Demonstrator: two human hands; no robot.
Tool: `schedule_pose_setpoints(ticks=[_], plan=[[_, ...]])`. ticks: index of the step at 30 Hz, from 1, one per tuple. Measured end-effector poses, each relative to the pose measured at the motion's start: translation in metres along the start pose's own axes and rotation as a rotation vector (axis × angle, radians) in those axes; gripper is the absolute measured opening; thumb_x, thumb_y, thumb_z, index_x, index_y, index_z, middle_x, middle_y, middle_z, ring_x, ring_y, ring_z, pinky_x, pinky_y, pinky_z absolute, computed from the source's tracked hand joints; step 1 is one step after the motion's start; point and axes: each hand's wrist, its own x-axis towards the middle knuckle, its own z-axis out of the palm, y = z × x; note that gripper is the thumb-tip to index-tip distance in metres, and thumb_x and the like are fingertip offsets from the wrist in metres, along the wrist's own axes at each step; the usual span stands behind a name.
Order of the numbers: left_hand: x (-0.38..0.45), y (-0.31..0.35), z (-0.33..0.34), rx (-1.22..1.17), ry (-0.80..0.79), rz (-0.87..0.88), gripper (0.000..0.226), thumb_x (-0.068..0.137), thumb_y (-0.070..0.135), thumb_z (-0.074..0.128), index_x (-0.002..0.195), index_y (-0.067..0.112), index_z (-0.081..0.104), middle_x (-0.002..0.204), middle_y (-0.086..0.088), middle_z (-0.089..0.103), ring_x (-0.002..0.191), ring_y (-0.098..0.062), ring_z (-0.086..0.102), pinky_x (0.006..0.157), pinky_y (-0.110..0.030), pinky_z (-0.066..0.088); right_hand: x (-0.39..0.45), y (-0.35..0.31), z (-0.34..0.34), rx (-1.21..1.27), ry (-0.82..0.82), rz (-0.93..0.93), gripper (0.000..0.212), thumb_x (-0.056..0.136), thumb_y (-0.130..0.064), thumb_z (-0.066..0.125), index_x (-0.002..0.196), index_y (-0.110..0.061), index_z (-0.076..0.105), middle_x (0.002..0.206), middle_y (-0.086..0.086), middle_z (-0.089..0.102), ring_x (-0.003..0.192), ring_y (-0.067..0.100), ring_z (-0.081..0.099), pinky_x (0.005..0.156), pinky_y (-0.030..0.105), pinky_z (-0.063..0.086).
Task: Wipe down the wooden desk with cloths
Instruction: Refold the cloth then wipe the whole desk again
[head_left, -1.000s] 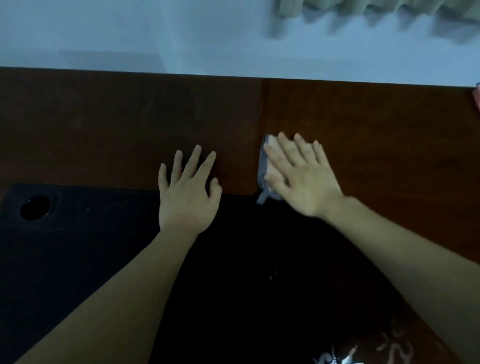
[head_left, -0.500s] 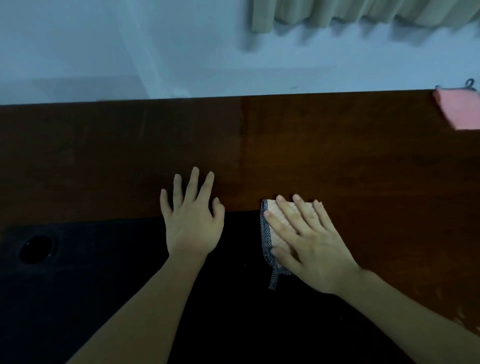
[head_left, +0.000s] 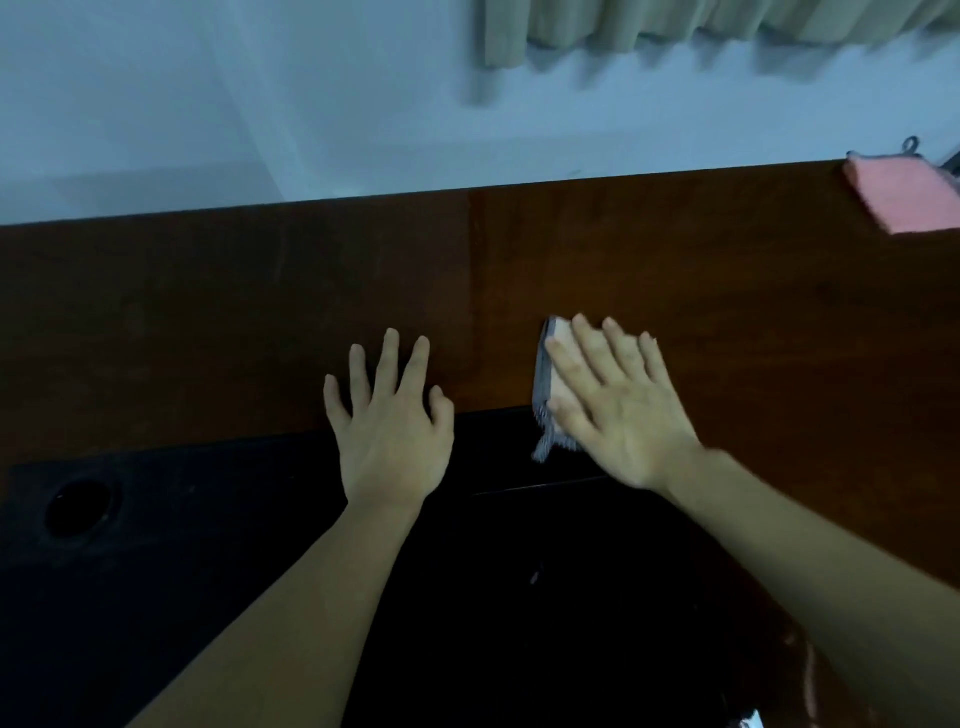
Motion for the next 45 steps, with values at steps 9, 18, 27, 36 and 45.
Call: schedule_pose_setpoints(ticks=[9,18,27,36,45], plan=[[-0.004,0.004,-0.006,0.014,-0.031,-0.011,0.058,0.106,0.044,0.023,0.162,0.038,0.007,0.171,0.006,-0.002,0.156,-0.028,-0.010,0.125,-0.056,-0.003,-0.076,0.018,0.028,0.008,0.017,-0.182,0.067,0.102,-0.068,0.007,0.161,-0.039,-0.003,0.170,-0.003,-0.010,0.156,0.024,-0.013,0.124,0.048,-0.009],[-0.006,0.006,0.000,0.068,0.030,0.034,0.057,0.106,0.040,0.027,0.161,0.039,0.013,0.170,0.012,0.002,0.157,-0.019,-0.007,0.125,-0.053,-0.006,0.029,0.046,-0.004,0.067,0.064,0.067,0.066,0.101,-0.063,0.009,0.161,-0.039,-0.005,0.170,-0.001,-0.011,0.155,0.026,-0.014,0.124,0.050,-0.011],[-0.005,0.020,-0.006,0.047,-0.004,0.022,0.059,0.107,0.039,0.032,0.161,0.039,0.011,0.170,0.012,0.000,0.157,-0.019,-0.008,0.125,-0.051,-0.006,-0.071,0.036,0.023,0.026,0.028,-0.239,0.067,0.102,-0.065,0.005,0.162,-0.035,-0.001,0.170,0.002,-0.004,0.156,0.030,-0.006,0.124,0.052,-0.006],[-0.001,0.108,0.023,0.007,-0.051,0.123,0.060,0.105,0.049,0.031,0.160,0.041,0.008,0.170,0.008,-0.003,0.156,-0.024,-0.009,0.125,-0.054,-0.005,0.011,0.108,-0.003,0.006,0.038,-0.035,0.072,0.093,-0.069,-0.004,0.158,-0.042,-0.014,0.169,-0.003,-0.017,0.155,0.024,-0.018,0.124,0.049,-0.011],[0.000,0.114,0.032,0.049,-0.053,0.093,0.060,0.104,0.050,0.024,0.161,0.041,0.009,0.170,0.011,-0.003,0.156,-0.019,-0.009,0.126,-0.050,-0.004,-0.037,0.091,0.011,0.002,0.046,-0.222,0.068,0.100,-0.062,0.004,0.161,-0.034,-0.002,0.171,0.005,0.000,0.156,0.034,-0.001,0.124,0.058,0.000]])
